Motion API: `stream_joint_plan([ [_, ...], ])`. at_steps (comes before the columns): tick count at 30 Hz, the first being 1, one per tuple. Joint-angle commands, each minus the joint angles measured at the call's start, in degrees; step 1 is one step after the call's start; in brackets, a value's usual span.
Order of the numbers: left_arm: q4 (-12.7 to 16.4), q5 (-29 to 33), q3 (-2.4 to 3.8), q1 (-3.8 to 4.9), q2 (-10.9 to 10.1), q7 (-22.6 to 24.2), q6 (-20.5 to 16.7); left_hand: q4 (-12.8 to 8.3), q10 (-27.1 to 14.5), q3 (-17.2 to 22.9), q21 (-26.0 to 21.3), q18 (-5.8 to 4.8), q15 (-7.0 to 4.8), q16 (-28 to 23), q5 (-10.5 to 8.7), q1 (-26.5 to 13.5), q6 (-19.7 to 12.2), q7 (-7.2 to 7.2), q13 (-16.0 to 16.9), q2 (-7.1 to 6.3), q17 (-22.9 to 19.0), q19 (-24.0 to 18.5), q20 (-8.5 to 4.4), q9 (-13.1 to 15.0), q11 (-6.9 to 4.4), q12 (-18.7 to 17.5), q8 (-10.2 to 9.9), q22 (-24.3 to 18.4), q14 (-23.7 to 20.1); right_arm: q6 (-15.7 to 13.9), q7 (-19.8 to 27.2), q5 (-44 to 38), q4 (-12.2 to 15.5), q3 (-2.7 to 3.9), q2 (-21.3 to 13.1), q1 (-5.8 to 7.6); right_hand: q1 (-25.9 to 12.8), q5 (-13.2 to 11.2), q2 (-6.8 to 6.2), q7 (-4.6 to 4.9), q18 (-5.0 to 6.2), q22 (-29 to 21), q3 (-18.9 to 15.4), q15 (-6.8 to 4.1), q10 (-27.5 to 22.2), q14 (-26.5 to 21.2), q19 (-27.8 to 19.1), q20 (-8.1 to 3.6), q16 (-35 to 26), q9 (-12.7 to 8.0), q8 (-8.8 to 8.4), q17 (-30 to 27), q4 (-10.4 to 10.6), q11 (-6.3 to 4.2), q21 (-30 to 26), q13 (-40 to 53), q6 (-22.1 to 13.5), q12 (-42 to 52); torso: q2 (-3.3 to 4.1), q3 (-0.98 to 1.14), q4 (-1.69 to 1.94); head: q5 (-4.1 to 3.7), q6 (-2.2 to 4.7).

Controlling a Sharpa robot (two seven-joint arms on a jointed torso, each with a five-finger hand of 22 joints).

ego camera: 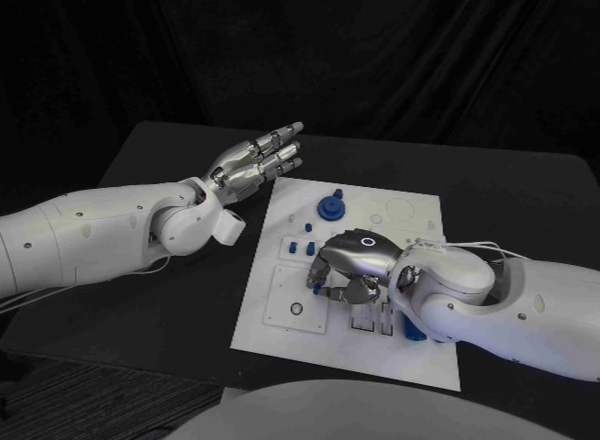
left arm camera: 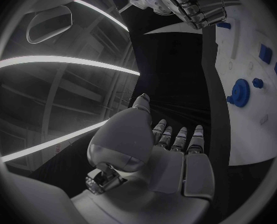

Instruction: Assemble the parts on the task board

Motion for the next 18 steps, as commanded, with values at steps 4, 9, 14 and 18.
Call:
stream_joint_plan([
  [4, -0.01, 0.29, 0.05, -0.12, 0.07, 0.25, 0.97, -0.28, -0.07, -0.01, 0.19, 0.72, 0.29, -0.21, 0.24, -0.02, -0.27, 0.27, -0.09, 0.47, -0.05, -0.18, 0.40, -0.07, 0.45, -0.38, 0.32, 0.06, -0.03, 0.18, -0.97, -2.34, -0.31, 0.01, 0.24, -0.36, 0.40, -0.44, 0.29, 0.09, -0.45, 10.98, -0.08, -0.41, 0.24, 2.39, 0.17, -0.35, -0.12, 0.09, -0.04, 0.15, -0.28, -0.14, -0.25, 0.03, 0.47, 0.11, 0.01, 0.00, -0.02, 0.11, -0.01],
  [9, -0.01, 0.29, 0.05, -0.14, 0.05, 0.12, 1.07, -0.30, -0.07, -0.01, 0.21, 0.72, 0.35, -0.21, 0.28, -0.02, -0.28, 0.25, -0.09, 0.52, -0.05, -0.14, 0.46, -0.07, 0.50, -0.38, 0.32, 0.12, -0.03, 0.04, -1.00, -2.46, -0.56, 0.01, 0.31, -0.53, 0.37, -0.57, 0.29, 0.09, -0.45, 10.98, -0.11, -0.41, 0.26, 2.37, 0.17, -0.35, -0.16, 0.10, -0.05, 0.08, -0.28, -0.15, -0.25, 0.04, 0.49, 0.11, -0.02, 0.02, 0.01, 0.24, -0.01],
  [14, -0.07, 0.29, 0.05, -0.17, 0.09, -0.03, 1.24, -0.31, -0.07, 0.00, 0.23, 0.73, 0.42, -0.21, 0.32, -0.02, -0.29, 0.25, -0.09, 0.57, -0.05, -0.11, 0.52, -0.07, 0.53, -0.38, 0.32, 0.17, -0.03, -0.27, -0.99, -2.60, -0.65, 0.01, 0.30, -0.59, 0.42, -0.64, 0.32, 0.06, -0.44, 10.98, -0.10, -0.42, 0.30, 2.36, 0.16, -0.36, -0.19, 0.12, -0.03, 0.05, -0.33, -0.17, -0.27, 0.05, 0.54, 0.11, -0.07, 0.02, 0.01, 0.37, -0.01],
  [18, -0.18, 0.29, 0.05, -0.20, 0.13, -0.20, 1.38, -0.33, -0.07, 0.01, 0.26, 0.73, 0.50, -0.21, 0.35, -0.03, -0.33, 0.26, -0.09, 0.65, -0.05, -0.07, 0.62, -0.08, 0.57, -0.38, 0.31, 0.23, -0.03, -0.46, -1.04, -3.86, -0.57, 0.01, 0.29, -0.61, 0.44, -0.66, 0.34, 0.05, -0.44, 10.97, -0.09, -0.43, 0.31, 2.37, 0.16, -0.36, -0.16, 0.13, -0.02, 0.10, -0.36, -0.18, -0.28, 0.05, 0.57, 0.11, -0.09, 0.03, -0.03, 0.47, -0.01],
])
